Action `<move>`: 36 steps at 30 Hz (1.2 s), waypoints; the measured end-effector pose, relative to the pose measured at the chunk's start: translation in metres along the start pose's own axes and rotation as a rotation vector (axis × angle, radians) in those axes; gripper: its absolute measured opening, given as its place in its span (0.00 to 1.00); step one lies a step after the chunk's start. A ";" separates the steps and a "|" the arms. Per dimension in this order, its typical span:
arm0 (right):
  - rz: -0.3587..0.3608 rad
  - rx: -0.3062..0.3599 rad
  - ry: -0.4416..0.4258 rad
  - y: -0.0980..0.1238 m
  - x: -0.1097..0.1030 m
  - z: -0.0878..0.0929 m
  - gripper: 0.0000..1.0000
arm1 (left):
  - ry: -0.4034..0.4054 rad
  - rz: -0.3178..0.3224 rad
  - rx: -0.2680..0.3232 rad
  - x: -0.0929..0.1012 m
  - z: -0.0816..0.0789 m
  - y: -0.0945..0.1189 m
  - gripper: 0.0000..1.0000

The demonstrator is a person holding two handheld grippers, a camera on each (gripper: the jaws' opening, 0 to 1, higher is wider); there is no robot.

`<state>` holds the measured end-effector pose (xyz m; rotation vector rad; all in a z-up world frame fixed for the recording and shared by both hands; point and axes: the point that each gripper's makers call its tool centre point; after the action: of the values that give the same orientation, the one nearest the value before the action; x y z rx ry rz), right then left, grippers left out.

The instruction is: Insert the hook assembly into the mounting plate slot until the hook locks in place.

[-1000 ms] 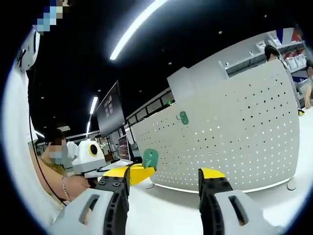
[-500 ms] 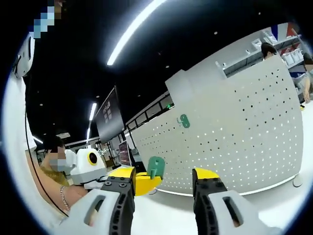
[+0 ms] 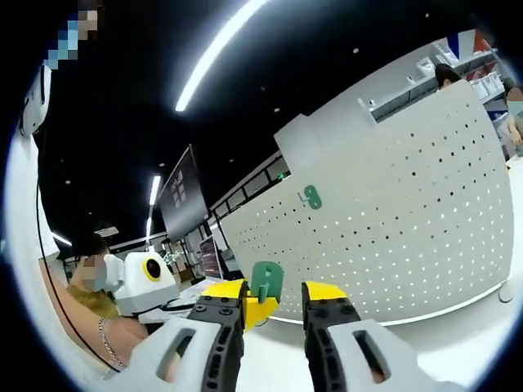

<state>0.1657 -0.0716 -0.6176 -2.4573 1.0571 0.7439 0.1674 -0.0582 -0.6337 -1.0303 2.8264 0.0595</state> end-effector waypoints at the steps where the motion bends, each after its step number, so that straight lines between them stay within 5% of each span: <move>1: -0.002 -0.004 -0.001 0.000 0.000 0.001 0.17 | -0.001 0.001 0.000 0.000 0.000 0.000 0.02; 36: -0.012 -0.010 -0.033 -0.008 -0.006 0.008 0.02 | -0.009 -0.011 -0.008 -0.002 0.002 0.004 0.02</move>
<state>0.1658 -0.0588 -0.6195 -2.4486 1.0275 0.7850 0.1671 -0.0539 -0.6351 -1.0451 2.8138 0.0746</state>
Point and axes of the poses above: the point that each gripper's makers call its tool centre point, and the gripper's own axes: y roughly backward along the fingers, x roughly to its right, z roughly out of its underside, and after that the axes turned 15 degrees about -y, right-handed
